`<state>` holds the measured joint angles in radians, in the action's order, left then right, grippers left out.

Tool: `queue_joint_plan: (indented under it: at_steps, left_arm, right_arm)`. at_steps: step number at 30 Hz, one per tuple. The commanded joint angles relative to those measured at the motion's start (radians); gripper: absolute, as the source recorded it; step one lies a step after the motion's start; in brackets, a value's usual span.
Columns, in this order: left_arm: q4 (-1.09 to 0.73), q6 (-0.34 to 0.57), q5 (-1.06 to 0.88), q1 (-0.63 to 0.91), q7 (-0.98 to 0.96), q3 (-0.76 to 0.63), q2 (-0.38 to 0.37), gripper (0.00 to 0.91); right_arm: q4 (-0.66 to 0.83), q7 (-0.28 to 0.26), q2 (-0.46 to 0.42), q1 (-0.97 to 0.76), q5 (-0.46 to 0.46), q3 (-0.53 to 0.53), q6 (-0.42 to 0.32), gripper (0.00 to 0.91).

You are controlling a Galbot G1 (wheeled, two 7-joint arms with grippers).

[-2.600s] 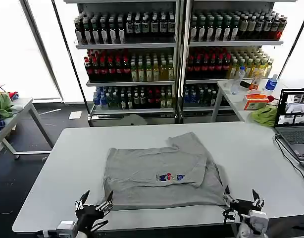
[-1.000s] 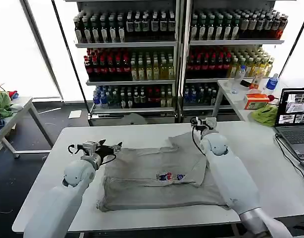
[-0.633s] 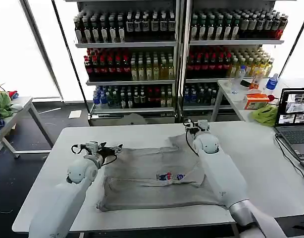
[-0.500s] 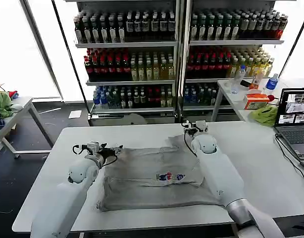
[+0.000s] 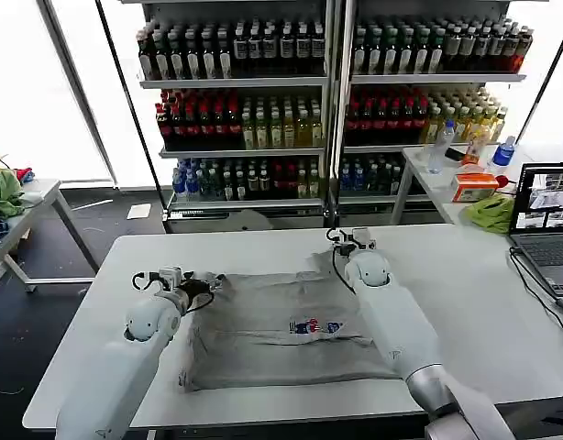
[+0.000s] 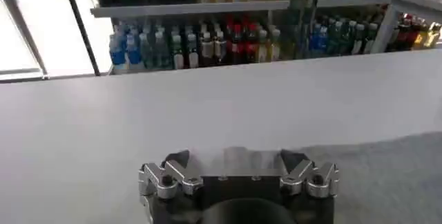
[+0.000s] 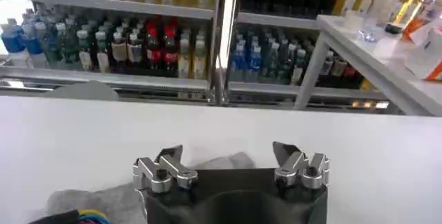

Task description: Fold and organize the clothes.

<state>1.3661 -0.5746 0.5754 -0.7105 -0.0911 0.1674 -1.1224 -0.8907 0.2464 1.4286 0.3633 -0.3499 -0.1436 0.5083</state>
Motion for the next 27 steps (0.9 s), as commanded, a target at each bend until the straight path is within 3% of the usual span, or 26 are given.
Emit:
queue_joint_plan:
  at_steps: [1,7,8,9,10,11,12,14,27]
  left_arm:
    - [-0.009,-0.001,0.0,0.0,0.0,0.002,-0.003,0.907]
    - [0.001,-0.002,-0.007,-0.015,-0.001,-0.002,-0.004,0.907]
    - [0.0,-0.002,-0.008,-0.017,0.0,-0.002,-0.003,0.836]
    - [-0.002,-0.002,-0.008,-0.017,0.0,-0.002,-0.003,0.746]
    - [-0.007,-0.001,-0.01,-0.018,0.0,-0.003,-0.002,0.363]
    - [-0.008,-0.001,-0.01,-0.018,0.0,-0.003,-0.002,0.05]
    - [-0.009,-0.002,-0.01,-0.019,0.0,-0.002,-0.001,0.01]
    - [-0.003,-0.001,-0.009,-0.023,0.0,-0.002,0.0,0.01]
    - [0.022,-0.001,-0.009,-0.053,0.0,0.01,-0.005,0.01]
  right_arm:
    - [0.006,-0.002,0.005,0.003,0.005,-0.006,0.001,0.907]
    - [-0.013,-0.004,-0.011,0.034,-0.005,-0.013,0.011,0.907]
    - [-0.011,-0.006,-0.011,0.036,-0.007,-0.014,0.009,0.907]
    - [-0.01,-0.007,-0.011,0.037,-0.007,-0.014,0.009,0.907]
    - [-0.009,-0.008,-0.009,0.039,-0.007,-0.014,0.009,0.867]
    - [-0.009,-0.007,-0.008,0.04,-0.007,-0.015,0.008,0.484]
    - [-0.012,-0.007,-0.005,0.044,-0.007,-0.018,0.009,0.322]
    - [-0.022,-0.006,-0.003,0.054,-0.012,-0.02,0.01,0.0]
    - [-0.076,0.012,-0.003,0.102,-0.013,-0.028,0.013,0.0]
